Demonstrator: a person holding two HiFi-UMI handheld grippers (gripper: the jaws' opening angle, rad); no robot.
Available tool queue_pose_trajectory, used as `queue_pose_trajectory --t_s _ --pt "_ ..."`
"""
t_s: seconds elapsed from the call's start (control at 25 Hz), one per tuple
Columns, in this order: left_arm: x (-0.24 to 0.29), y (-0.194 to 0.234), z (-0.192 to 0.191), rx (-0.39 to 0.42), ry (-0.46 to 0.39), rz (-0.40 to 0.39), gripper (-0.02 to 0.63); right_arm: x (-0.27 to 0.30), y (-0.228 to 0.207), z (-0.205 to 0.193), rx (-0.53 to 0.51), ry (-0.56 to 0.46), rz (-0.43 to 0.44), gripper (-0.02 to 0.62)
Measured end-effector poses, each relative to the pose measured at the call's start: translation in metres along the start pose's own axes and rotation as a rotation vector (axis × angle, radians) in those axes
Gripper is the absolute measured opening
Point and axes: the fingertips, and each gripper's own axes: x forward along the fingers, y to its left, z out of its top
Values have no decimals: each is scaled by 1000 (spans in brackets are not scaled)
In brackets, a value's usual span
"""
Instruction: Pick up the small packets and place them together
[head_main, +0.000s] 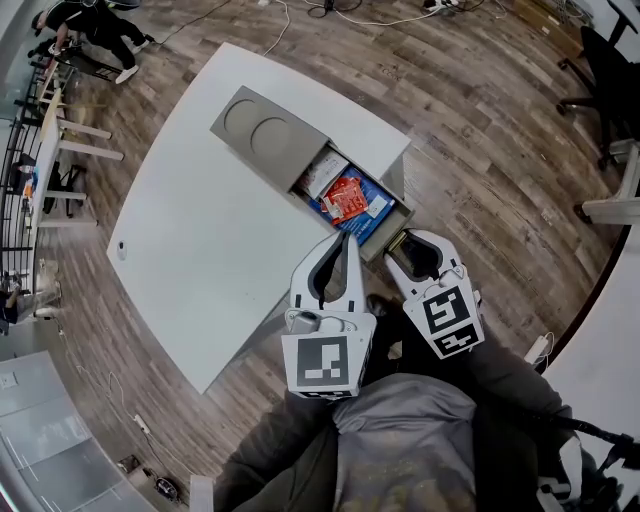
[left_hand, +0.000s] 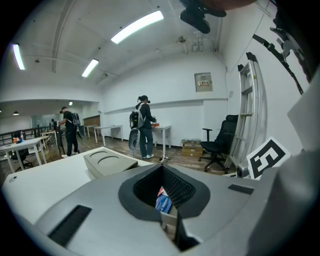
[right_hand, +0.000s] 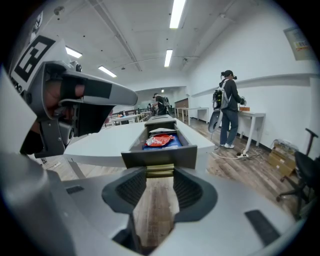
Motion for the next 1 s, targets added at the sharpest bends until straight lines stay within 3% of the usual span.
queue_pose_trajectory --t_s 0.72,1.0 --pt "5 -6 5 14 7 -25 2 -2 -1 -9 10 1 4 176" --pt "8 -6 -3 23 8 -29 1 0 -3 -14 8 -57 2 176"
